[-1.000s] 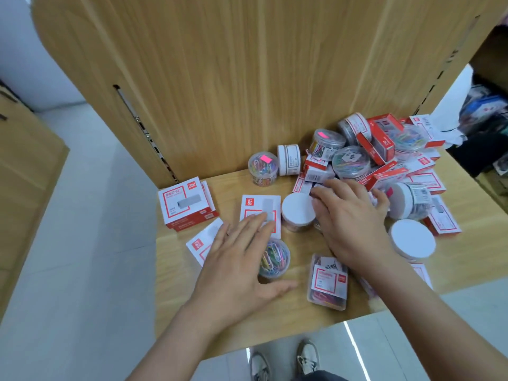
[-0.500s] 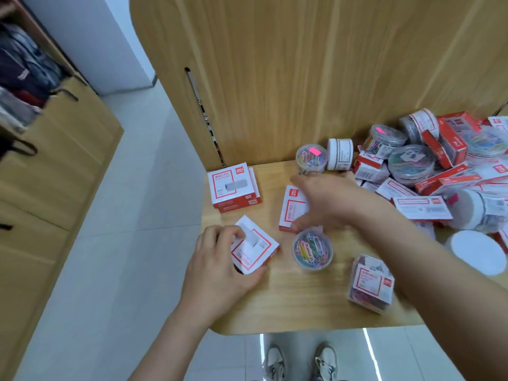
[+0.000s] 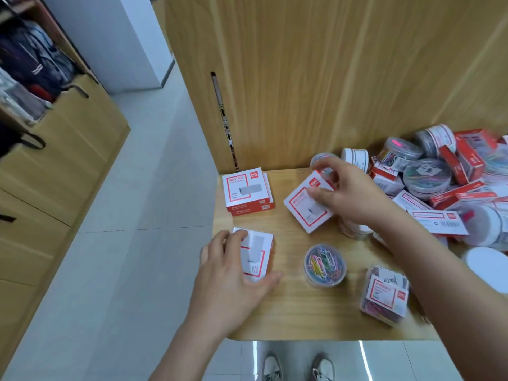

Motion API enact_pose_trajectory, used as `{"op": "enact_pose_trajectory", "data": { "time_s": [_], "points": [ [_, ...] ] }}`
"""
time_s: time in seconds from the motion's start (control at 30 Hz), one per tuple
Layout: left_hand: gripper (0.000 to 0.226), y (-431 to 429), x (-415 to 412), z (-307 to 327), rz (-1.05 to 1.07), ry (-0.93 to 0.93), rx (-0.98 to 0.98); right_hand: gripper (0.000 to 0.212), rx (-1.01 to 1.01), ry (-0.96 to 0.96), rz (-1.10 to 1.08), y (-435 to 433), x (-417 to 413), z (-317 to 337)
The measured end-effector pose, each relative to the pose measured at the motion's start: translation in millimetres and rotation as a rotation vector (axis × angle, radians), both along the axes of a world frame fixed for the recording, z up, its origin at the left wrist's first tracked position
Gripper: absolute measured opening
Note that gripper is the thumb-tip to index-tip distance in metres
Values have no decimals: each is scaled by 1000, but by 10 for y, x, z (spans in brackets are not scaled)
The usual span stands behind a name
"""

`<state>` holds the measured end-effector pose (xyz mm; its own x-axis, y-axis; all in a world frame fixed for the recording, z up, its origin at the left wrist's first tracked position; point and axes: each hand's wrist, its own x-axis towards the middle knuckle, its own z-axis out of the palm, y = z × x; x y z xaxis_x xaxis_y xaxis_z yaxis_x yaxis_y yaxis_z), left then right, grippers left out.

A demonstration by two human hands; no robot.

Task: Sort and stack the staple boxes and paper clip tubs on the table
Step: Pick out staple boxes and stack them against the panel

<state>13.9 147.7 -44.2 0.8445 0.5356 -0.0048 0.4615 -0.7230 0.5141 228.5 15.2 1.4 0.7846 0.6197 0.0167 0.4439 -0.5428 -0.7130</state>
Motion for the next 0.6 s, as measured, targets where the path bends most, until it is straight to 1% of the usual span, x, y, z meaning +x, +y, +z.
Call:
{"op": "enact_pose_trajectory", "data": {
  "time_s": [0.03, 0.07, 0.1, 0.17, 0.2, 0.23, 0.27, 0.33, 0.37, 0.4, 0.43, 0.5, 0.6],
  "points": [
    [84, -39, 23, -14, -8, 21, 78, 29, 69, 64, -25, -11, -3, -8],
    [81, -56, 51, -23, -26, 21, 118, 26, 105, 95, -34, -11, -10, -13],
    [76, -39, 75, -30, -52, 7, 118, 23, 99, 79, -31, -5, -12, -13],
    [69, 45, 105, -25, -149, -3, 31, 20, 56, 6, -32, 14, -14, 7],
    [66, 91, 111, 3, -196, 2, -30, 18, 73, 8, -48, 21, -17, 14],
    [62, 136, 119, 48, -210, -27, -91, 18, 138, 70, -81, 25, -14, 11],
    [55, 183, 138, 118, -167, -97, -146, 17, 238, 200, -118, 32, -27, 24],
    [40, 331, 231, 224, 33, -258, -211, 18, 426, 535, -156, 44, -42, 49],
    [39, 416, 300, 263, 125, -282, -207, 19, 475, 673, -146, 64, -39, 51],
    [43, 500, 375, 280, 174, -248, -186, 19, 477, 773, -125, 90, -26, 42],
    [51, 558, 443, 289, 182, -193, -170, 19, 442, 835, -91, 126, -5, 25],
    [60, 597, 560, 261, 138, -115, -153, 18, 337, 889, 3, 214, 6, -2],
    [60, 551, 664, 178, 91, -84, -28, 20, 284, 925, 71, 352, -27, -39]
  ]
}}
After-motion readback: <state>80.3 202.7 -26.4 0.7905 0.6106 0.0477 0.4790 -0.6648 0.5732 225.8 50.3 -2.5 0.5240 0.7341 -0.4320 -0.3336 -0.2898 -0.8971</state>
